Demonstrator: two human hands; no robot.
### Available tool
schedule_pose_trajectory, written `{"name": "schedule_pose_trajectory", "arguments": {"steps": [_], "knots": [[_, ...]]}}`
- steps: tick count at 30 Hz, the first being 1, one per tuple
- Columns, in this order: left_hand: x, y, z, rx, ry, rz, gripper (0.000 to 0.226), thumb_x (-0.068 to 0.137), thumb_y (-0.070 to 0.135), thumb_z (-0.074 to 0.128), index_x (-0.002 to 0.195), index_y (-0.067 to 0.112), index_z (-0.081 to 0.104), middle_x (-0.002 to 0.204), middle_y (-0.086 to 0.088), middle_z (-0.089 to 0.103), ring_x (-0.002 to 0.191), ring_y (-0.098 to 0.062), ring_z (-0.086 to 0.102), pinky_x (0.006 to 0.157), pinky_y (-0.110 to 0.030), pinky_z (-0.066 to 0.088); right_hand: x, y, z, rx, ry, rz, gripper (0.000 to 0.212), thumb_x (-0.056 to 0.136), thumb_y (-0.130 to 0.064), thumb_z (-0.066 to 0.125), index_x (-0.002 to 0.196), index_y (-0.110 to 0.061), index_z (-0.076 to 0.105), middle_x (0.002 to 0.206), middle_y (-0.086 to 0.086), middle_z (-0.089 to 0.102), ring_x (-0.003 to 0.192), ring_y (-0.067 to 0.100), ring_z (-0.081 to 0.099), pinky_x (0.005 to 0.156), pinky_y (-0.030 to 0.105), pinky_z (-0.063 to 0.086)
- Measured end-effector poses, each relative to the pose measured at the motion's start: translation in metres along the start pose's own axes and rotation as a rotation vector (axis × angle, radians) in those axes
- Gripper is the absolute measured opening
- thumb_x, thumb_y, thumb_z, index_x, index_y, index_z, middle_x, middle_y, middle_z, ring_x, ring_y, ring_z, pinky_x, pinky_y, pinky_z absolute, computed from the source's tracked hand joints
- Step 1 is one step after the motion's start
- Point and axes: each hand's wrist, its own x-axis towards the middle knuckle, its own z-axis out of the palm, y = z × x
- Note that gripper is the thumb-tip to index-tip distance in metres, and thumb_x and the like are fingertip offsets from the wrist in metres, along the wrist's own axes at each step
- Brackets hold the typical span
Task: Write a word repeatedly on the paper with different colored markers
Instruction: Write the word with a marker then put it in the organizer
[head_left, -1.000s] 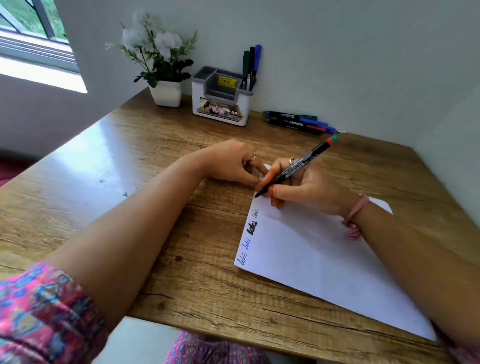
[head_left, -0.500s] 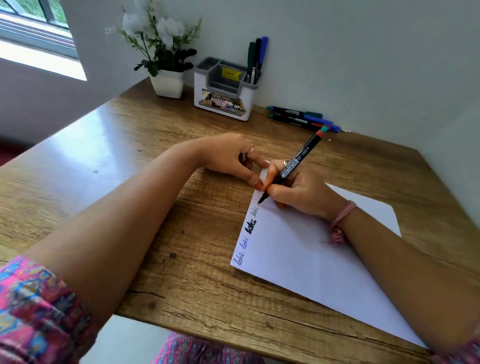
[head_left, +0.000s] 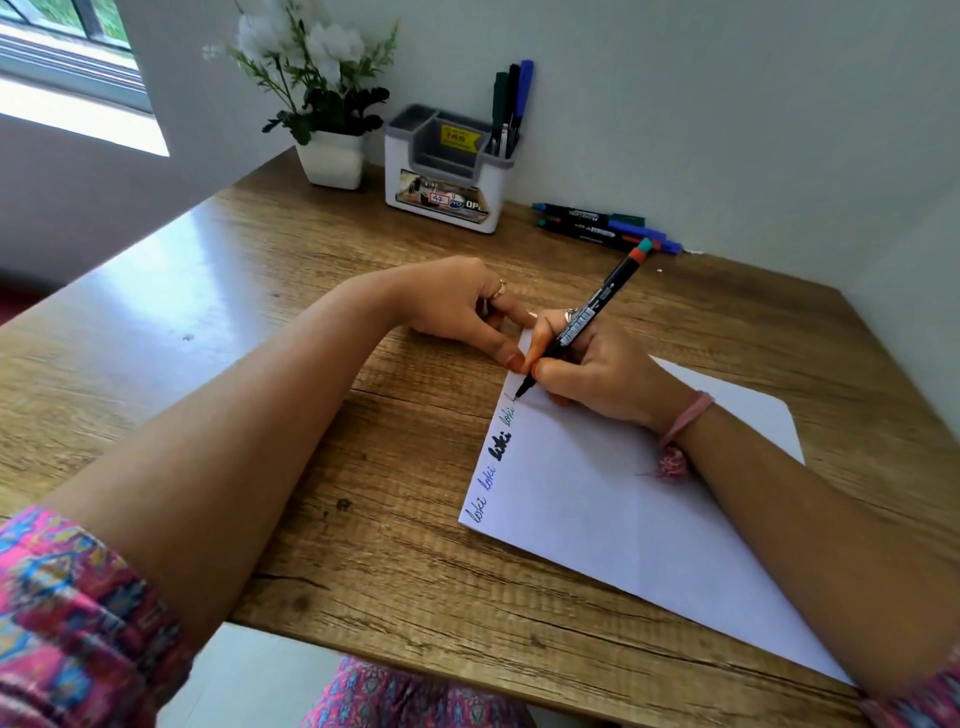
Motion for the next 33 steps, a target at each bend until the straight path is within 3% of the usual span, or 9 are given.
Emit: {"name": "schedule_pose_trajectory", "arguments": {"steps": [4, 7, 11, 13, 16, 19, 21, 33], "knots": [[0.0001, -0.0011, 0.0001, -0.003, -0.002, 0.005, 0.050, 0.072, 0.050, 0.071, 0.119, 0.038, 0.060, 0.075, 0.009, 0.054, 0.071, -0.007, 0.050, 0.065, -0.024, 0.037, 0.0001, 0.0013, -0.0004, -0.005, 0.010, -0.012, 0.007, 0.069, -0.007, 0.059, 0.071, -0.013, 0.058, 0.051, -0.008, 0.057, 0.046, 0.005, 0.050, 0.049, 0.017, 0.042], [-0.0010, -0.0007, -0.0003, -0.019, 0.009, 0.000, 0.057, 0.069, 0.052, 0.072, 0.123, 0.039, 0.056, 0.078, 0.009, 0.056, 0.072, -0.006, 0.050, 0.066, -0.024, 0.036, 0.0011, 0.0026, 0.0003, -0.002, 0.027, -0.027, 0.010, 0.064, -0.022, 0.061, 0.070, -0.014, 0.058, 0.058, 0.001, 0.059, 0.048, 0.008, 0.051, 0.050, 0.019, 0.043], [-0.0013, 0.0026, 0.0003, -0.093, 0.044, -0.025, 0.077, 0.067, 0.044, 0.077, 0.135, 0.034, 0.041, 0.082, 0.009, 0.058, 0.070, -0.001, 0.050, 0.065, -0.020, 0.037, 0.0020, 0.0035, 0.0007, -0.013, 0.036, -0.025, 0.006, 0.069, -0.010, 0.060, 0.073, -0.005, 0.059, 0.058, 0.004, 0.060, 0.047, 0.006, 0.053, 0.048, 0.018, 0.043], [-0.0004, 0.0031, 0.0009, -0.127, 0.055, -0.040, 0.083, 0.066, 0.042, 0.079, 0.137, 0.031, 0.038, 0.083, 0.008, 0.059, 0.069, -0.001, 0.052, 0.066, -0.019, 0.040, 0.0022, 0.0037, 0.0010, -0.011, 0.041, -0.027, 0.017, 0.068, -0.014, 0.061, 0.074, 0.001, 0.059, 0.059, 0.006, 0.061, 0.047, 0.006, 0.053, 0.048, 0.017, 0.043], [0.0000, 0.0024, 0.0012, -0.123, 0.053, -0.055, 0.081, 0.067, 0.041, 0.079, 0.136, 0.027, 0.040, 0.076, 0.011, 0.057, 0.061, 0.004, 0.051, 0.062, -0.017, 0.038, 0.0037, 0.0050, 0.0022, 0.028, 0.057, -0.014, 0.023, 0.066, -0.021, 0.061, 0.075, 0.000, 0.058, 0.058, -0.002, 0.061, 0.045, 0.004, 0.053, 0.047, 0.016, 0.042], [-0.0001, 0.0038, 0.0007, -0.117, 0.045, -0.069, 0.079, 0.066, 0.044, 0.079, 0.134, 0.027, 0.043, 0.075, 0.012, 0.057, 0.062, 0.001, 0.050, 0.061, -0.018, 0.038, 0.0035, 0.0049, 0.0017, 0.000, 0.053, -0.020, 0.029, 0.065, -0.025, 0.059, 0.075, 0.001, 0.058, 0.067, 0.025, 0.060, 0.048, 0.008, 0.053, 0.048, 0.020, 0.043], [-0.0006, 0.0044, 0.0004, -0.120, 0.040, -0.067, 0.077, 0.065, 0.045, 0.079, 0.133, 0.028, 0.046, 0.078, 0.010, 0.058, 0.066, -0.002, 0.051, 0.064, -0.020, 0.040, 0.0038, 0.0047, 0.0010, -0.003, 0.050, -0.027, 0.024, 0.064, -0.026, 0.058, 0.072, -0.003, 0.058, 0.073, 0.033, 0.057, 0.048, 0.010, 0.052, 0.049, 0.020, 0.043], [-0.0029, 0.0060, -0.0012, -0.106, 0.023, -0.077, 0.069, 0.068, 0.044, 0.077, 0.129, 0.031, 0.048, 0.079, 0.008, 0.059, 0.066, -0.003, 0.050, 0.065, -0.021, 0.040, 0.0047, 0.0052, 0.0027, -0.014, 0.098, -0.024, 0.021, 0.063, -0.029, 0.060, 0.069, -0.009, 0.056, 0.075, 0.032, 0.057, 0.049, 0.011, 0.052, 0.050, 0.024, 0.043]]}}
